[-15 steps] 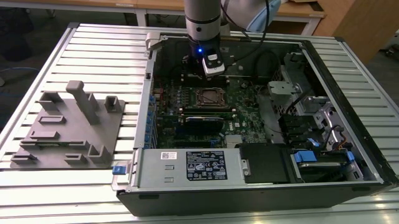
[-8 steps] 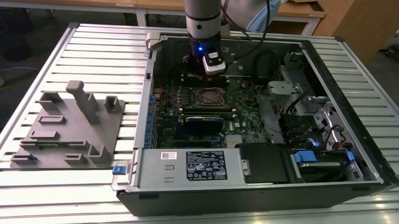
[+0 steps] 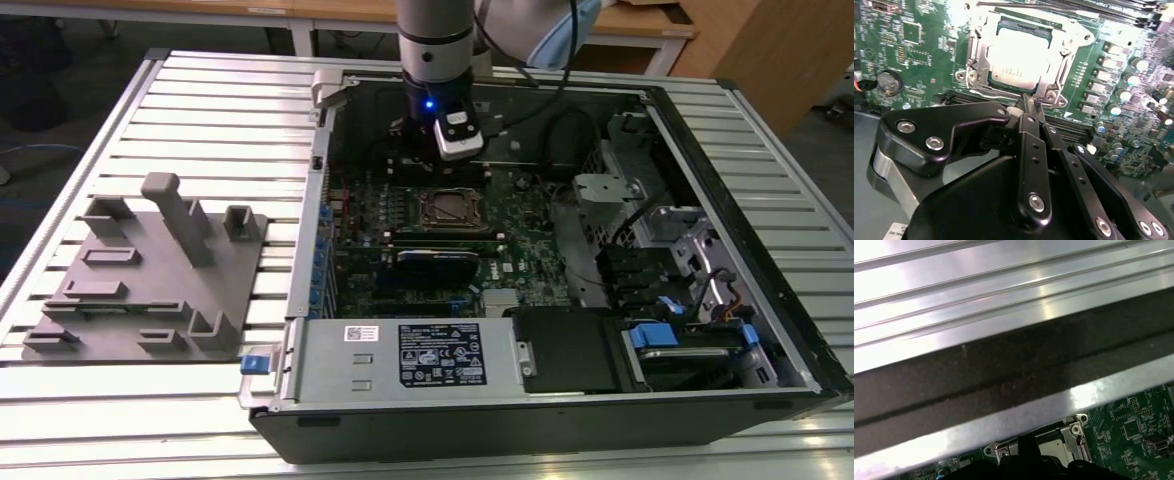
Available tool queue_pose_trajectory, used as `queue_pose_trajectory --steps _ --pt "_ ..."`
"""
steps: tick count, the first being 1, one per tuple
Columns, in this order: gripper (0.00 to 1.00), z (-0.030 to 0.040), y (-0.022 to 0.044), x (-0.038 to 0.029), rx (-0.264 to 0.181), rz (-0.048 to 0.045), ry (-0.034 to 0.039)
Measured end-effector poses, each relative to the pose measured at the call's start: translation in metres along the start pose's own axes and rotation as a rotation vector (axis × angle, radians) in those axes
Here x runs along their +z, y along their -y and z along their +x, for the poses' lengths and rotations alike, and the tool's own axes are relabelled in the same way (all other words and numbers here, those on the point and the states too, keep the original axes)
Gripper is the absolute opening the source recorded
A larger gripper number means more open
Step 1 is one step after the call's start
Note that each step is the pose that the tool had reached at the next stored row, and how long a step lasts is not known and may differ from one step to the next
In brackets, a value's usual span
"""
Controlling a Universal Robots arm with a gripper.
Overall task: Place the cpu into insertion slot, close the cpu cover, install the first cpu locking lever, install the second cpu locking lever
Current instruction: 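Install the first cpu locking lever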
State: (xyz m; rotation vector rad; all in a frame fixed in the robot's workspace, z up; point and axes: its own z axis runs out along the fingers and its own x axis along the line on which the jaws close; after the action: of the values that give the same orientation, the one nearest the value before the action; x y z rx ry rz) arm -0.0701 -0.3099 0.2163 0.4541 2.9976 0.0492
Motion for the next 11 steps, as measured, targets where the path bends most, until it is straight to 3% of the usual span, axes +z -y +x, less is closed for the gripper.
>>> queue_pose_trajectory --steps 2,8,11 --pt "0.1 -0.0004 -0.0001 0.0002 0.0 0.0047 -0.0157" --pt "0.1 -0.0008 -0.0002 0.0003 0.0 0.0053 -0.018" --pt "0.1 -0.0043 -0.0013 0.0007 0.0 0.0058 -0.0195"
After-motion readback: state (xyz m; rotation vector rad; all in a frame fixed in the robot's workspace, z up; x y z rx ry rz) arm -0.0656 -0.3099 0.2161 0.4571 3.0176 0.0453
